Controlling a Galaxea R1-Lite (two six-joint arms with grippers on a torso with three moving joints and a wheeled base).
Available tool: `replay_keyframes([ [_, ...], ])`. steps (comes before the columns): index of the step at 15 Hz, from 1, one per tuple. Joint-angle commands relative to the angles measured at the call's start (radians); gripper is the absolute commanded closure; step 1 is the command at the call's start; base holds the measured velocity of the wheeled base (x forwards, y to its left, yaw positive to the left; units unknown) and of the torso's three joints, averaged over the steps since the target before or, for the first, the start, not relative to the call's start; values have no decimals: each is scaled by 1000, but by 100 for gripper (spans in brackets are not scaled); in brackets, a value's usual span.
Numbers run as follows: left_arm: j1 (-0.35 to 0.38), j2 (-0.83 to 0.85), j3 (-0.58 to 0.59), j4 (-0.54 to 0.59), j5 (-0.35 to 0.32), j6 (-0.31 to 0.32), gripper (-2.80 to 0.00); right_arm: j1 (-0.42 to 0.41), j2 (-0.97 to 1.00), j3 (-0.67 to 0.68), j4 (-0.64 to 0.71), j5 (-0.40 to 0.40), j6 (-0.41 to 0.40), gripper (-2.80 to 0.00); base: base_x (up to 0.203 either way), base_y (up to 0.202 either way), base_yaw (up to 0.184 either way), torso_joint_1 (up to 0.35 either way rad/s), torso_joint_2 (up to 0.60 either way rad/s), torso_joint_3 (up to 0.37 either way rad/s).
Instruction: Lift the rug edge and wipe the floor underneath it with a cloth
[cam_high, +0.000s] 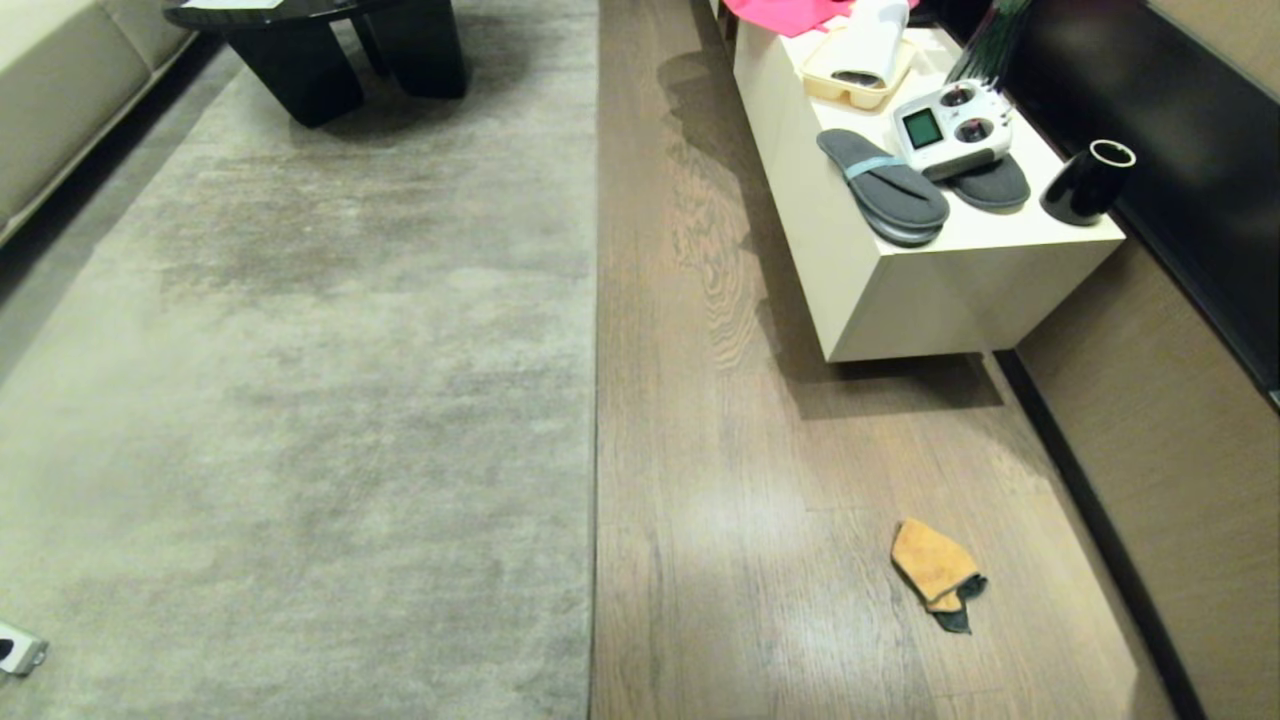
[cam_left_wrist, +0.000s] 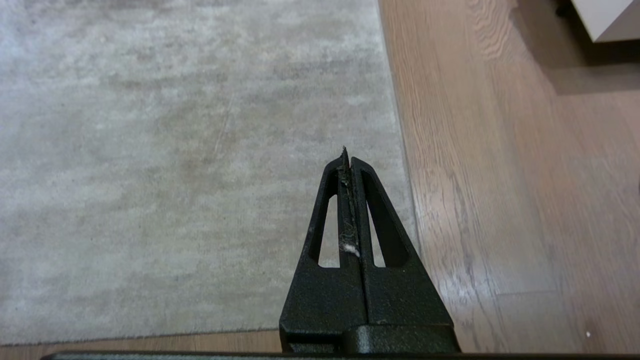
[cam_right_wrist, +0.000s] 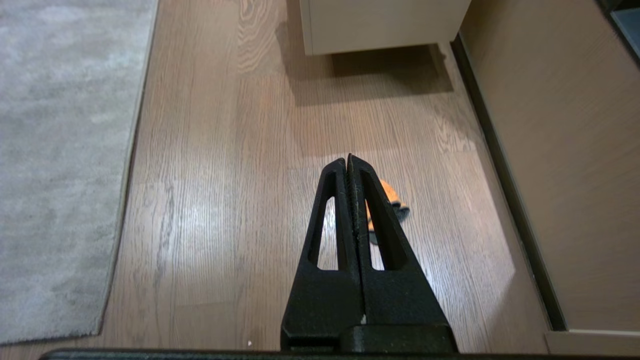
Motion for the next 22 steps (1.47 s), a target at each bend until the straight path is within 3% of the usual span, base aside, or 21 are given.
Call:
replay_keyframes([
  [1, 1, 2, 0, 0, 0, 0, 0, 0, 2, 0, -1, -1, 0, 0, 0, 0, 0, 2, -2, 189],
  [22, 0, 1, 0, 0, 0, 1, 0, 0, 2, 0, -1, -1, 0, 0, 0, 0, 0, 3, 2, 201],
])
